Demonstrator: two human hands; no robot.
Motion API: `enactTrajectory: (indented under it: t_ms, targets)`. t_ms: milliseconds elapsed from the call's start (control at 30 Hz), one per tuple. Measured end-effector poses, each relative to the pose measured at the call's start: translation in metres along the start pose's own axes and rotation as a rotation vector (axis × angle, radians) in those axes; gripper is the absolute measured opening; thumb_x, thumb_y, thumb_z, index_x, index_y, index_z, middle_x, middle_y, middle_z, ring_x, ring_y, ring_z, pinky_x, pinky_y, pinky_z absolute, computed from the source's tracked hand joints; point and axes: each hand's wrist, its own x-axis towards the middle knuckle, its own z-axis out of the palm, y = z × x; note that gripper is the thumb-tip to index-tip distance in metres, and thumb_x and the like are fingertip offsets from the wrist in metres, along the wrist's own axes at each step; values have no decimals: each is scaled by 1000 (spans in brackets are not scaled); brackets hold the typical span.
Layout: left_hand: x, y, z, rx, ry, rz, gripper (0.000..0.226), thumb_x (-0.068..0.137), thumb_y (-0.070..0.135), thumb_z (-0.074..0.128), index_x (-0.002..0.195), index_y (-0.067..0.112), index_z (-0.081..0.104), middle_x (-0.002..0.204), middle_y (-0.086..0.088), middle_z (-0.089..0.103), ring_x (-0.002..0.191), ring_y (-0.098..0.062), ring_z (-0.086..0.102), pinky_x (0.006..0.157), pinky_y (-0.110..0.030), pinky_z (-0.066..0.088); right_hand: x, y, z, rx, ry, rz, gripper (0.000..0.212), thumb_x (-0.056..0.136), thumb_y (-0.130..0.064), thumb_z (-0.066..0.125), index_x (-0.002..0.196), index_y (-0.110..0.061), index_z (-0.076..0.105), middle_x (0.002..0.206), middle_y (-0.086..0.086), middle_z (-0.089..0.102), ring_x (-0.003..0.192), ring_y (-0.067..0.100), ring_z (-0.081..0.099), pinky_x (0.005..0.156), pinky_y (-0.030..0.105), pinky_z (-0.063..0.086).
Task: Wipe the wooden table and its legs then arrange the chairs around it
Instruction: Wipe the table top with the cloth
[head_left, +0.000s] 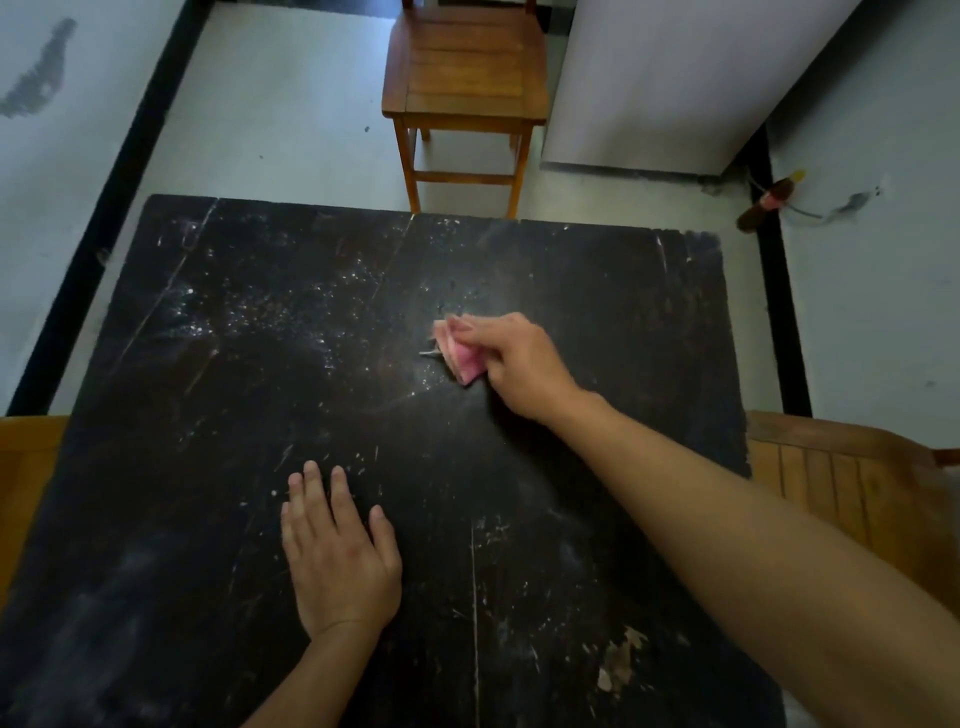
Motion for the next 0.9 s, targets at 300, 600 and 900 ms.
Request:
enactTrajectory:
  t_ms: [300, 600, 900]
  targets:
    - [1, 2, 2, -10, 14, 11, 62, 92, 37, 27, 139, -2, 38, 152, -23, 28, 143, -35, 19, 116, -50, 19, 57, 62, -79, -178, 473, 736, 23, 96, -12, 52, 115, -21, 63, 120, 12, 58, 107, 25, 54, 100, 33, 42]
    - [1, -1, 2, 16, 18, 13, 62, 92, 38, 27, 139, -1, 38, 152, -22, 27, 143, -35, 19, 116, -51, 20, 73, -20, -24, 110, 110, 168, 22, 98, -10, 50, 110, -13, 69, 102, -1, 66, 81, -6, 59, 77, 10, 49]
    - [2, -2, 2, 28, -26, 27, 62, 92, 36, 28, 140, -2, 39, 151, -24, 27, 143, -37, 21, 116, -51, 18, -27, 52, -19, -146, 525, 584, 27, 92, -12, 49, 108, -27, 65, 112, 7, 51, 95, 18, 48, 71, 17, 32]
